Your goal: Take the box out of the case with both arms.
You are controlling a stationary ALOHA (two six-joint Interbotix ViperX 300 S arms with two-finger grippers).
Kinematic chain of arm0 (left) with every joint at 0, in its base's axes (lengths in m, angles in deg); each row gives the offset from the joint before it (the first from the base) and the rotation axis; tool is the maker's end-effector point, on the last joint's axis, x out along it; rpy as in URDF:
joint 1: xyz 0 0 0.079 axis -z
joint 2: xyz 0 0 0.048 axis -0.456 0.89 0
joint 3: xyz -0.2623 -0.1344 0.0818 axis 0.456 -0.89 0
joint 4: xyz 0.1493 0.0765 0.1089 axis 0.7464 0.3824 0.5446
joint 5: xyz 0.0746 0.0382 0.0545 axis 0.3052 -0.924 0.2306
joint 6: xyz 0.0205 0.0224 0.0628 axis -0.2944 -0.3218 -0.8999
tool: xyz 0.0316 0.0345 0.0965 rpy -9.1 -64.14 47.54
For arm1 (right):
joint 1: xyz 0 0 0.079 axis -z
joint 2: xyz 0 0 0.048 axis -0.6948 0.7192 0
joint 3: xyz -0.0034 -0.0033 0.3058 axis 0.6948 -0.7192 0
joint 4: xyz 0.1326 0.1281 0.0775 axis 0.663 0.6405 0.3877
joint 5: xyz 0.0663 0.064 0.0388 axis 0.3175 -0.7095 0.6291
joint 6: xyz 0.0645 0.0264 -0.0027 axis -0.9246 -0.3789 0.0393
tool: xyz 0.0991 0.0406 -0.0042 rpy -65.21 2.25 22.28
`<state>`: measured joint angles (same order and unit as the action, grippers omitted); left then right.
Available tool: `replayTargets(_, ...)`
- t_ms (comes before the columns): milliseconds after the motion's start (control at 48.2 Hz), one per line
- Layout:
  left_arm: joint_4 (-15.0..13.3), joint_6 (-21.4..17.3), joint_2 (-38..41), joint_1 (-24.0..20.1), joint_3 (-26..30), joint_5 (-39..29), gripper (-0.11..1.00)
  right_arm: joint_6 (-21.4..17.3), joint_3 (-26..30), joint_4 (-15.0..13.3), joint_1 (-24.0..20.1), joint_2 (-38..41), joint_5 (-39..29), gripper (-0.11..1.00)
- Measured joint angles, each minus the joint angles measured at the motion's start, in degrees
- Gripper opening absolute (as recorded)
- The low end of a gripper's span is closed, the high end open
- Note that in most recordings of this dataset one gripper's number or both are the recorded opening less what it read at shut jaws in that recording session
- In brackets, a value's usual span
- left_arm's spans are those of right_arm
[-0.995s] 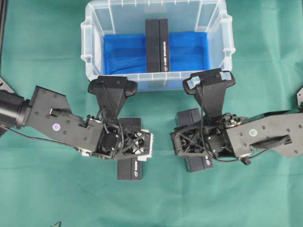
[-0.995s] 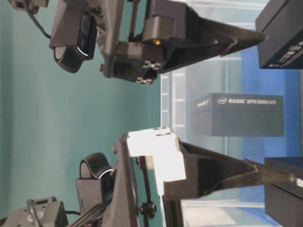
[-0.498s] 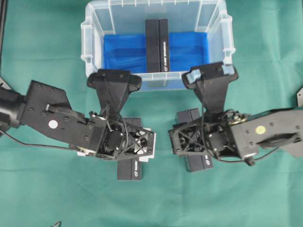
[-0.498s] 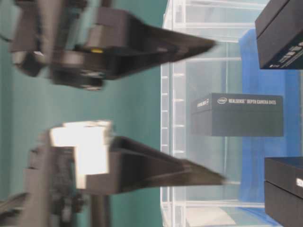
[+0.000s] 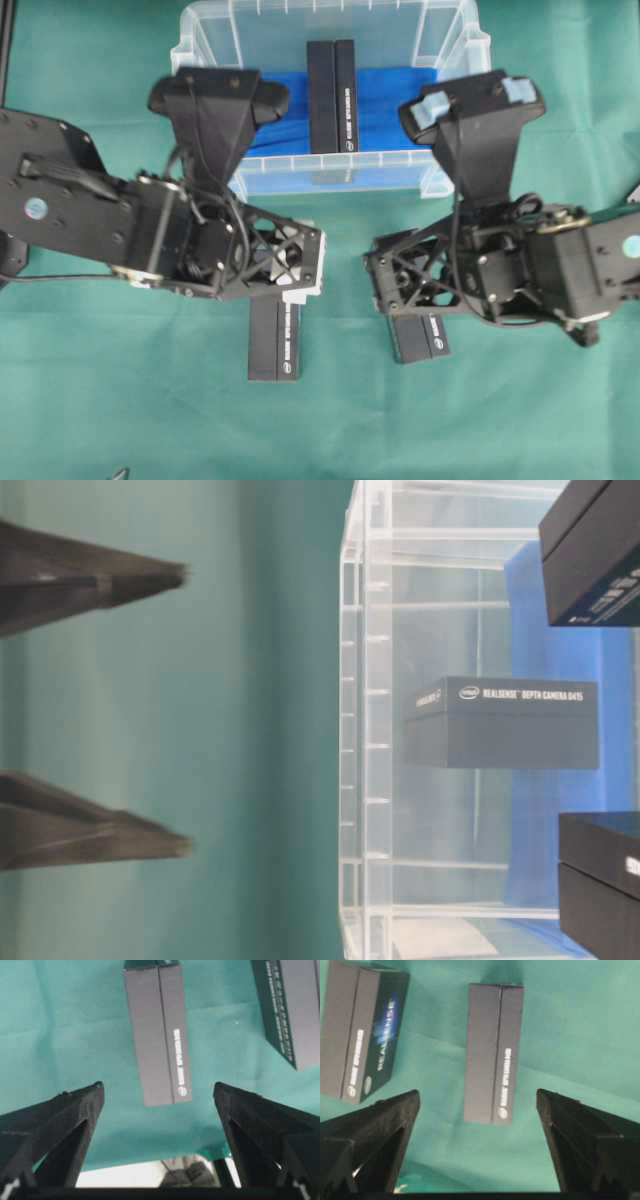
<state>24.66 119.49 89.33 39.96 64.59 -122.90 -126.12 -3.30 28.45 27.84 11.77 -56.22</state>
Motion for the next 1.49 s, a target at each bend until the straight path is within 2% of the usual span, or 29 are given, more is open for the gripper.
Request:
replayTargets(145, 0.53, -0.53, 0.00, 0.00, 1.93, -1.49, 0.86, 0.35, 1.32, -0.26, 0.00, 0.00, -2.29, 0.93)
replayTargets(974, 0.62, -0.70, 0.00, 0.00, 1.93, -1.93, 0.86, 0.44, 1.32, -0.44, 0.09, 0.00, -2.55, 0.93)
replayTargets(1244, 0.62, -0.79, -0.70, 0.26, 1.32, -1.93, 0.86, 2.11, 1.32, 0.35, 0.09, -0.18, -2.72, 0.92)
replayTargets(1493, 0.44, 0.88, -3.87, 2.02, -2.64, -2.20, 0.86, 1.41, -3.16, 0.70, 0.09, -5.10, -4.48, 0.91)
